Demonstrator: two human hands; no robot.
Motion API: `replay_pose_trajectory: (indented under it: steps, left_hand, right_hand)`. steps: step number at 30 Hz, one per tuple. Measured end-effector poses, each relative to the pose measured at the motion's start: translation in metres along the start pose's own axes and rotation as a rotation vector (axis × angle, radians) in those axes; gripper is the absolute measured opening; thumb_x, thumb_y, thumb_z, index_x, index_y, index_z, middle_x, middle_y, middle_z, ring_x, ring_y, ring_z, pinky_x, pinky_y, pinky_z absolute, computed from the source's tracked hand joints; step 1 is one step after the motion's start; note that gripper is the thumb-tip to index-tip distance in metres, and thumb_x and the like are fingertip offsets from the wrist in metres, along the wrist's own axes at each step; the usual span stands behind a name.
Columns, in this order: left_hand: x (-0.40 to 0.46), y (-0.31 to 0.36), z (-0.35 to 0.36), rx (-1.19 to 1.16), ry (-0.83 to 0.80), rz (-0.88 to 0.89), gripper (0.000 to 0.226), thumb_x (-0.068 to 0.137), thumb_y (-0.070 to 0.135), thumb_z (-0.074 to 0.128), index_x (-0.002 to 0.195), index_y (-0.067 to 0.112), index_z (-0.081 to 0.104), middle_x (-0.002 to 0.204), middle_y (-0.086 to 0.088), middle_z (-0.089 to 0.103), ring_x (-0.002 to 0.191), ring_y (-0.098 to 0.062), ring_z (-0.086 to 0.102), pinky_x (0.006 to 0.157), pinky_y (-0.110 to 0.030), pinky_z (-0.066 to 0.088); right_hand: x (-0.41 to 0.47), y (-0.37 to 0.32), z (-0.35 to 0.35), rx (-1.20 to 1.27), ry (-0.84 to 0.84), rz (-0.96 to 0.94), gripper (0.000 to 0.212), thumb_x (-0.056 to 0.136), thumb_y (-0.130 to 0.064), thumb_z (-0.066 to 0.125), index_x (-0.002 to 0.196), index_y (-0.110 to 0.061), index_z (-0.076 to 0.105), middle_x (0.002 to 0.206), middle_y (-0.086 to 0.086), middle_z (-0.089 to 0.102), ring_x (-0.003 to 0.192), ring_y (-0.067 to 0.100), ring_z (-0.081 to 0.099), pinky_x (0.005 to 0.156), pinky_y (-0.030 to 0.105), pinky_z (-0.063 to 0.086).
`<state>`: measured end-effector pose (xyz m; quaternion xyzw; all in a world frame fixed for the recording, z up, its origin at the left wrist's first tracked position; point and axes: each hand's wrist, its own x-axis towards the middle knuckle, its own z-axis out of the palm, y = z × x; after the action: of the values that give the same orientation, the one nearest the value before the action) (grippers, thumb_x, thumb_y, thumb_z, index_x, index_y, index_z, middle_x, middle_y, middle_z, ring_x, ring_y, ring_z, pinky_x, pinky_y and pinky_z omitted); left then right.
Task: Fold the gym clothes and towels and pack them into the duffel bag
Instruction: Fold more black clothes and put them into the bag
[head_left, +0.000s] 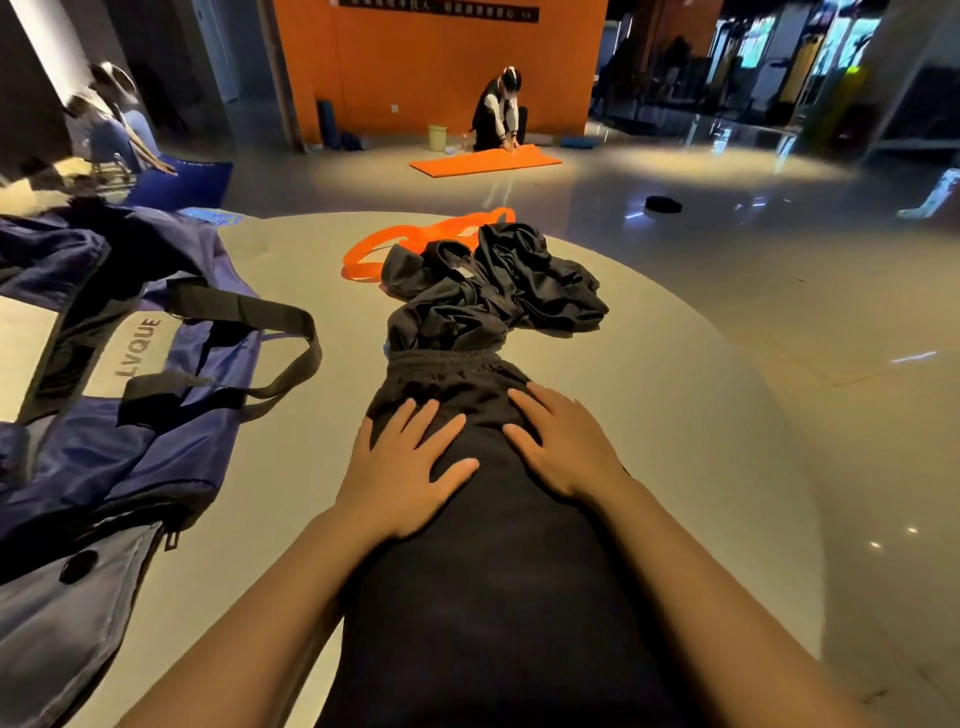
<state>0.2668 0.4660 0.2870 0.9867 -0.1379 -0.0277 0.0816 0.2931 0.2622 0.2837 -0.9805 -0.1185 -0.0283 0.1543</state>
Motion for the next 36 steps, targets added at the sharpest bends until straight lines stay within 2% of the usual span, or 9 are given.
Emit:
replay_pose_trajectory:
  steps: [3,7,10,14,19,22,26,31,36]
  left_hand:
    - [0.011,-0.009,0.007,-0.017,0.004,0.013,0.112,0.047,0.088,-0.030,0.148,0.048,-0.002,0.160,0.012,-0.008,0.146,-0.010,-0.013,0.119,-0.043,-0.005]
    - [0.023,-0.015,0.004,-0.024,0.022,0.069,0.108,0.051,0.089,-0.026,0.148,0.049,0.002,0.160,0.013,-0.004,0.146,-0.009,-0.012,0.120,-0.041,-0.004]
    - [0.025,-0.017,0.005,-0.066,0.025,0.079,0.108,0.053,0.091,-0.021,0.148,0.049,0.010,0.160,0.014,0.002,0.147,-0.008,-0.007,0.119,-0.039,-0.004]
    - [0.011,-0.019,-0.009,-0.068,-0.028,0.122,0.110,0.050,0.093,-0.019,0.147,0.051,0.010,0.160,0.014,-0.002,0.146,-0.007,-0.011,0.118,-0.041,-0.009]
    - [-0.082,-0.005,-0.036,-0.097,-0.090,0.396,0.075,0.074,0.087,0.006,0.143,0.057,0.008,0.155,0.027,-0.012,0.141,0.006,-0.014,0.120,-0.034,-0.008]
    - [-0.151,-0.001,-0.025,-0.109,-0.125,0.563,0.061,0.090,0.075,0.026,0.146,0.051,0.021,0.158,0.025,0.005,0.145,0.004,0.001,0.116,-0.026,-0.001]
    - [-0.195,-0.003,0.000,-0.062,-0.037,0.477,0.057,0.096,0.064,0.028,0.148,0.040,0.030,0.156,0.013,0.028,0.143,-0.006,0.024,0.111,-0.034,0.018]
    - [-0.215,-0.004,0.003,-0.179,-0.047,0.435,0.060,0.094,0.065,0.032,0.149,0.044,0.022,0.158,0.019,0.018,0.146,-0.006,0.014,0.113,-0.034,0.010]
    - [-0.227,-0.005,0.005,-0.232,-0.030,0.459,0.062,0.093,0.065,0.036,0.149,0.044,0.020,0.155,0.024,0.021,0.145,-0.003,0.016,0.114,-0.035,0.010]
  right_hand:
    - [0.006,0.005,0.006,-0.044,0.009,0.020,0.058,0.100,-0.050,0.027,0.152,-0.026,0.018,0.157,0.000,0.022,0.142,0.018,0.021,0.117,0.036,0.014]
    - [0.007,0.005,0.008,-0.045,0.026,0.061,0.059,0.100,-0.051,0.027,0.152,-0.025,0.017,0.158,0.000,0.021,0.143,0.018,0.020,0.118,0.036,0.014]
    - [0.006,0.004,0.007,0.032,0.148,0.068,0.056,0.099,-0.048,0.034,0.147,-0.021,0.033,0.148,0.001,0.037,0.133,0.020,0.035,0.112,0.034,0.026]
    - [-0.011,-0.005,-0.008,0.045,0.420,-0.080,0.042,0.090,-0.042,0.049,0.117,-0.012,0.061,0.115,0.005,0.057,0.105,0.023,0.053,0.090,0.037,0.046]
    - [-0.087,-0.021,-0.025,0.050,0.317,-0.331,0.036,0.090,-0.038,0.053,0.116,-0.016,0.065,0.126,0.005,0.058,0.119,0.020,0.051,0.100,0.026,0.037]
    - [-0.145,-0.025,-0.030,0.039,0.176,-0.456,0.034,0.092,-0.036,0.054,0.119,-0.018,0.064,0.135,0.004,0.053,0.124,0.019,0.050,0.097,0.028,0.041]
    - [-0.202,-0.021,-0.019,0.108,0.014,-0.391,0.042,0.097,-0.050,0.042,0.131,-0.030,0.055,0.144,-0.009,0.043,0.135,0.008,0.038,0.107,0.031,0.034]
    - [-0.234,-0.016,-0.010,0.119,-0.011,-0.356,0.051,0.096,-0.059,0.037,0.142,-0.037,0.041,0.152,-0.016,0.032,0.143,0.008,0.025,0.113,0.039,0.021]
    - [-0.251,-0.019,-0.007,0.167,0.038,-0.411,0.052,0.093,-0.061,0.045,0.140,-0.037,0.044,0.149,-0.014,0.038,0.142,0.011,0.028,0.115,0.039,0.020]
